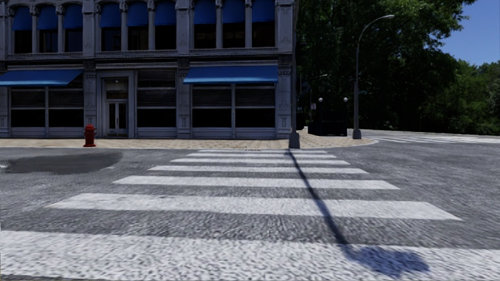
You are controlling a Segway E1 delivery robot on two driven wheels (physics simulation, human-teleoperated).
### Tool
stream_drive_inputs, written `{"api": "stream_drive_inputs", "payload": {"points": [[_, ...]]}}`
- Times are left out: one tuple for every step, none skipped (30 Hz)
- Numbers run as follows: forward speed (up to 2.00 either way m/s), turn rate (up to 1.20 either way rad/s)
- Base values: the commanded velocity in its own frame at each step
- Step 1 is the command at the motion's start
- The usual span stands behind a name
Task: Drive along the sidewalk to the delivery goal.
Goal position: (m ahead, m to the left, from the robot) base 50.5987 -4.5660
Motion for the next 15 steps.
{"api": "stream_drive_inputs", "payload": {"points": [[2.0,0.0],[2.0,0.0],[2.0,0.0],[2.0,0.0],[2.0,0.0],[2.0,0.0],[2.0,0.0],[2.0,0.0],[2.0,0.0],[2.0,0.0],[2.0,0.0],[2.0,0.0],[2.0,0.0],[2.0,0.0],[2.0,0.0]]}}
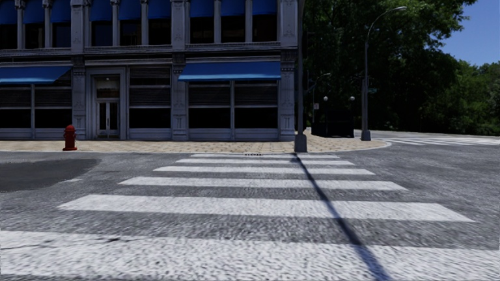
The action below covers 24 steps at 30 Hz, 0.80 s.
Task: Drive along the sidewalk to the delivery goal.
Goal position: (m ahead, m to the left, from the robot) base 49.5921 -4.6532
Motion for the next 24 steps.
{"api": "stream_drive_inputs", "payload": {"points": [[2.0,0.0],[2.0,0.0],[2.0,0.0],[2.0,0.0],[2.0,0.0],[2.0,0.0],[2.0,0.0],[2.0,0.0],[2.0,0.0],[2.0,0.0],[2.0,0.0],[2.0,0.0],[2.0,0.0],[2.0,0.0],[2.0,0.0],[2.0,0.0],[2.0,0.0],[2.0,0.0],[2.0,0.0],[2.0,0.0],[2.0,0.0],[2.0,0.0],[2.0,0.0],[2.0,0.0]]}}
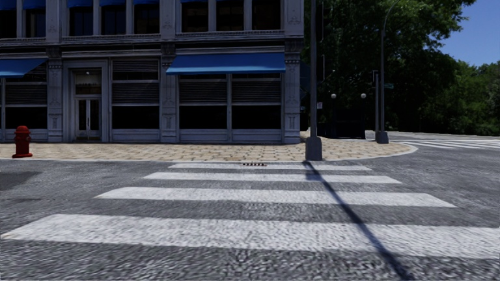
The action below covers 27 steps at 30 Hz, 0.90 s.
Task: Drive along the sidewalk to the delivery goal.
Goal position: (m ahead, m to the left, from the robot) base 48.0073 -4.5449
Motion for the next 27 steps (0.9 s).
{"api": "stream_drive_inputs", "payload": {"points": [[2.0,0.0],[2.0,0.0],[2.0,0.0],[2.0,0.0],[2.0,0.0],[2.0,0.0],[2.0,0.0],[2.0,0.0],[2.0,0.0],[2.0,0.0],[2.0,0.0],[2.0,0.0],[2.0,0.0],[2.0,0.0],[2.0,-0.01],[2.0,-0.04],[2.0,-0.04],[2.0,-0.09],[2.0,-0.15],[2.0,-0.17],[2.0,-0.17],[2.0,-0.18],[2.0,-0.18],[2.0,-0.18],[2.0,-0.18],[2.0,-0.18],[2.0,-0.18]]}}
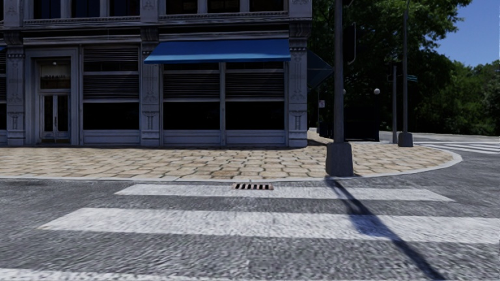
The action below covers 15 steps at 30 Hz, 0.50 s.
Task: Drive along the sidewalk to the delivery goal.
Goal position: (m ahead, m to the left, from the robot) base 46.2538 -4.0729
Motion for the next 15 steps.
{"api": "stream_drive_inputs", "payload": {"points": [[2.0,-0.18],[2.0,-0.18],[2.0,-0.18],[2.0,-0.18],[2.0,-0.18],[2.0,-0.18],[2.0,-0.18],[2.0,-0.18],[2.0,-0.18],[2.0,-0.18],[2.0,-0.18],[2.0,-0.22],[2.0,-0.24],[2.0,-0.24],[2.0,-0.24]]}}
